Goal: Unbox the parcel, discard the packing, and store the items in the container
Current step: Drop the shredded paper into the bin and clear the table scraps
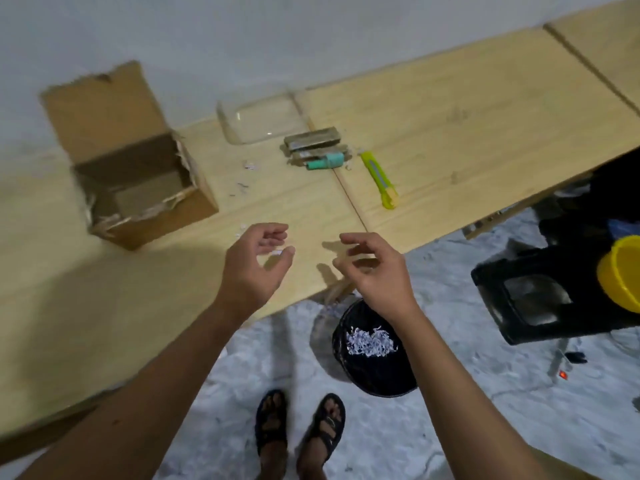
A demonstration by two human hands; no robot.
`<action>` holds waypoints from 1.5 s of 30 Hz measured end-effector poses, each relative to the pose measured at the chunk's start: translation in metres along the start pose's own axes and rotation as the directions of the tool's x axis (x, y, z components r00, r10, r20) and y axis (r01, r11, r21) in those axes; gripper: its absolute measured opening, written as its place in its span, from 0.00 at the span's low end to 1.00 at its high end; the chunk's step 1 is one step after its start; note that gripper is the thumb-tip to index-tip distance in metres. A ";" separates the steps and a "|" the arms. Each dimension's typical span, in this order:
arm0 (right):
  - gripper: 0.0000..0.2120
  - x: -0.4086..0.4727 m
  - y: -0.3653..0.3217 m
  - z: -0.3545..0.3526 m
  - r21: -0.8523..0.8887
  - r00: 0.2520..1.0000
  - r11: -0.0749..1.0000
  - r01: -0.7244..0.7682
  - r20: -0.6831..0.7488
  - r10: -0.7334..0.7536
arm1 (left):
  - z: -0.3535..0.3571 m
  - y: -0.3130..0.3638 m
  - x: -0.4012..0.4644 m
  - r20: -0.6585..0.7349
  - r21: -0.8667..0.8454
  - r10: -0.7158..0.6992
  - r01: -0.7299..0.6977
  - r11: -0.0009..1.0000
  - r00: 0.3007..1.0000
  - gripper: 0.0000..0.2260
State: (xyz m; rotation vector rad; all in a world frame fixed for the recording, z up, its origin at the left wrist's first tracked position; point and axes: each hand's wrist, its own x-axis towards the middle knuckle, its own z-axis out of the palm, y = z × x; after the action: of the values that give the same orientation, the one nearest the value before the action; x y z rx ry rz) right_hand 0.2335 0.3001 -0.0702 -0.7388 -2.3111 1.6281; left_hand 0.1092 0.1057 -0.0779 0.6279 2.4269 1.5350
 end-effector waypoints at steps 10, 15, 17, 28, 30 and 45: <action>0.25 0.052 -0.010 0.113 -0.165 0.963 0.964 0.208 0.207 -0.172 | -0.059 -0.080 -0.008 -0.100 0.370 0.016 0.023 0.929 0.995 0.25; 0.25 0.075 -0.018 0.130 -0.199 0.850 0.869 0.454 0.390 -0.355 | -0.056 -0.082 0.000 -0.019 0.470 0.042 -0.028 0.882 0.999 0.25; 0.23 0.086 -0.019 0.130 -0.216 0.776 0.805 0.553 0.485 -0.404 | -0.055 -0.080 0.001 -0.006 0.511 0.043 -0.034 0.859 0.999 0.24; 0.02 0.110 -0.025 0.132 -0.192 0.907 0.902 0.386 0.258 -0.333 | -0.050 -0.084 0.007 -0.024 0.554 0.045 -0.024 0.832 0.999 0.23; 0.01 0.125 -0.032 0.136 -0.139 0.948 0.947 0.291 0.177 -0.265 | -0.050 -0.085 0.007 -0.030 0.546 0.048 -0.024 0.837 0.998 0.22; 0.38 0.188 -0.045 0.152 -0.435 0.879 0.804 0.404 0.428 -0.210 | -0.051 -0.082 0.006 -0.036 0.546 0.047 -0.020 0.838 0.998 0.22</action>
State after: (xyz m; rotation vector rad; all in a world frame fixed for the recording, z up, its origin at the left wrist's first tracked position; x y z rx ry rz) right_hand -0.0077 0.2614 -0.1035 -0.1036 -2.9902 1.0641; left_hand 0.0636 0.0366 -0.1288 0.7323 2.9187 0.8471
